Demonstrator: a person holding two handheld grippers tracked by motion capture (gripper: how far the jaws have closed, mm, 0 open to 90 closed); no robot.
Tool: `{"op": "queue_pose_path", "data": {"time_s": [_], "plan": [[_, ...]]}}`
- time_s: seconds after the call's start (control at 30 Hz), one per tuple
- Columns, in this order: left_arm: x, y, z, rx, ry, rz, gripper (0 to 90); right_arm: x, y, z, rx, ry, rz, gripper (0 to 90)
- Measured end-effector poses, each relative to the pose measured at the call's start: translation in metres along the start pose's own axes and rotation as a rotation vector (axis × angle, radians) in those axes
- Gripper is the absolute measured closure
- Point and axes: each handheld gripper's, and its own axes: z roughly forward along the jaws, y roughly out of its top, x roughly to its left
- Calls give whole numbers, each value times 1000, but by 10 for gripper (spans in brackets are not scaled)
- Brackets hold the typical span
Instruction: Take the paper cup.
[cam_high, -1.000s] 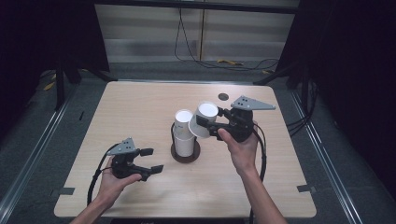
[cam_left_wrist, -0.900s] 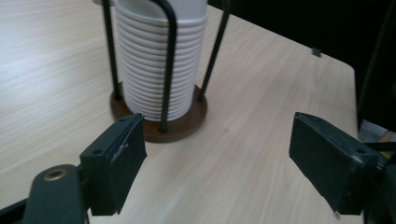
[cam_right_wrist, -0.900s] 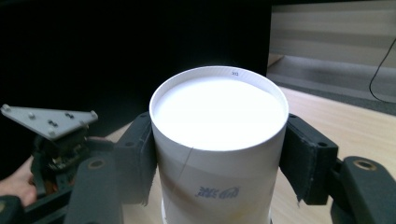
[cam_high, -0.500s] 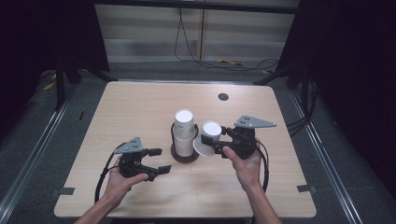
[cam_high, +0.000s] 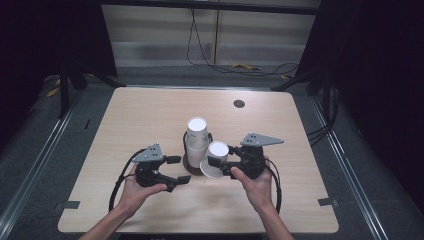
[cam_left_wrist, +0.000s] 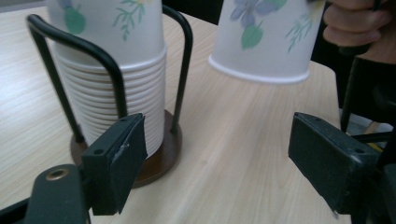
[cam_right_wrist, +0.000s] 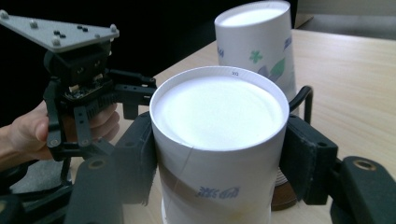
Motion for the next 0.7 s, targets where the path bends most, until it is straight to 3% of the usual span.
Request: {"op": "queue_pose_path", "data": {"time_s": [0.33,0.7], "plan": [[-5,-5,2,-25,-28,14,192,4,-11,9,23,40,11,352],[-10,-9,8,-40,-82,0,158,12,-16,22,31,78,1,351]]}}
